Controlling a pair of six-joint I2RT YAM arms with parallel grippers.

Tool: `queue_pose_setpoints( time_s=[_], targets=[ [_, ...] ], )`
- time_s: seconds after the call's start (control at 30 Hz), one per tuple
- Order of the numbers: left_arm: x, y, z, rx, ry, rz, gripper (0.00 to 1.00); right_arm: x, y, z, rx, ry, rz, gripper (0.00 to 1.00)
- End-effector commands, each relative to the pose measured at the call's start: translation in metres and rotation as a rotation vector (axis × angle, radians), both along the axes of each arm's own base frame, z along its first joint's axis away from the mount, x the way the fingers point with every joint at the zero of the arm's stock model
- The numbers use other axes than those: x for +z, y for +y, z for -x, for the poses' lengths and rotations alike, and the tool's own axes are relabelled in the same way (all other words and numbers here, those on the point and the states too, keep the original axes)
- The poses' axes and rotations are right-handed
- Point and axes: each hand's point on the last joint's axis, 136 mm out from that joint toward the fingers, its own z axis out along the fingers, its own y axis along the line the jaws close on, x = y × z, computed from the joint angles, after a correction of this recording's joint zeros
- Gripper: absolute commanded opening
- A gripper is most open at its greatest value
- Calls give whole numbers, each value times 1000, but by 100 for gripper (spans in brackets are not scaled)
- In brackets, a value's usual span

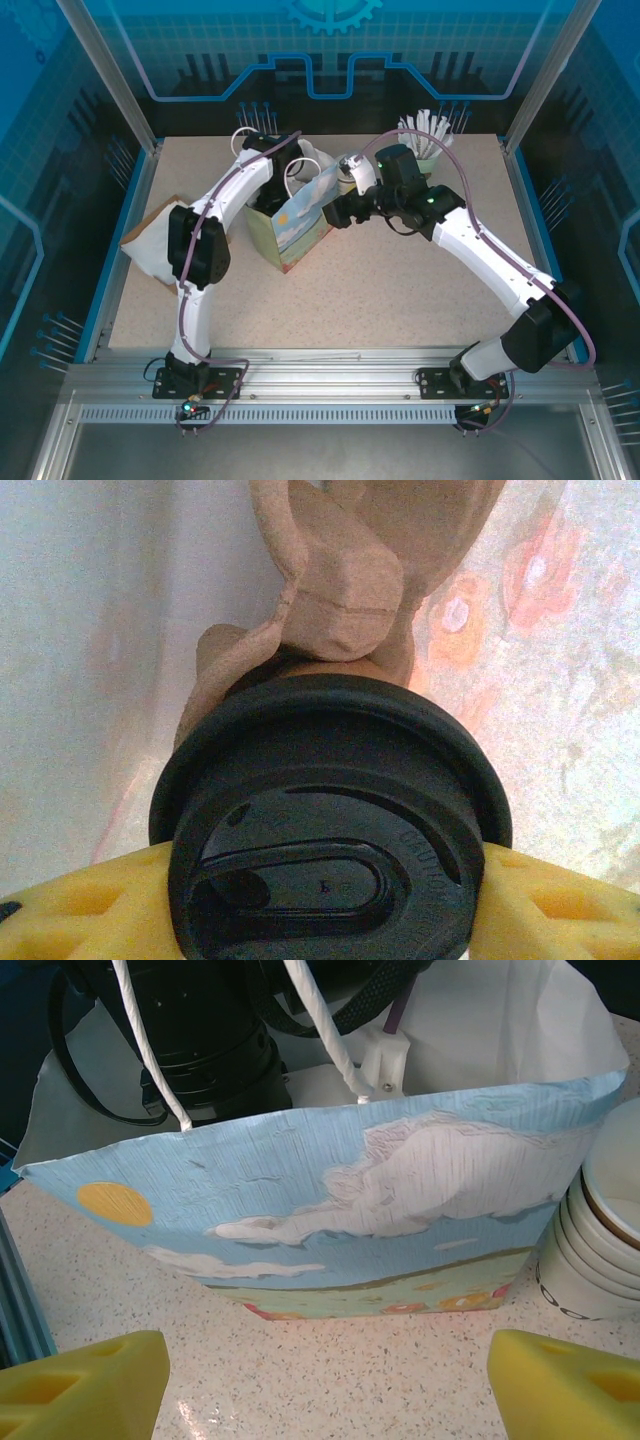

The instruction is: Pack the takeout coffee

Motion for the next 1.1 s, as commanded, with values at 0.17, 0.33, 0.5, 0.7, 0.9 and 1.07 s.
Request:
queue_pose_setpoints(
  time_s=[0.17,0.33,0.5,0.7,0.9,1.07],
  targets=[
    [-28,3,-14,-3,-36,-61,49,6,1,4,7,-15,20,85],
    [-15,4,-14,-2,-54,-60,53,5,0,4,8,-16,23,85],
    [-4,4,-13,-4,-73,-53,59,6,1,4,10,-17,23,85],
    [6,5,-10,-5,-86,-45,65,5,1,3,11,-16,25,85],
    [9,7,-9,-5,-91,-55,67,4,2,4,12,-12,23,85],
    [16,9,-7,-5,-105,-58,71,3,2,3,13,-10,22,85]
  ],
)
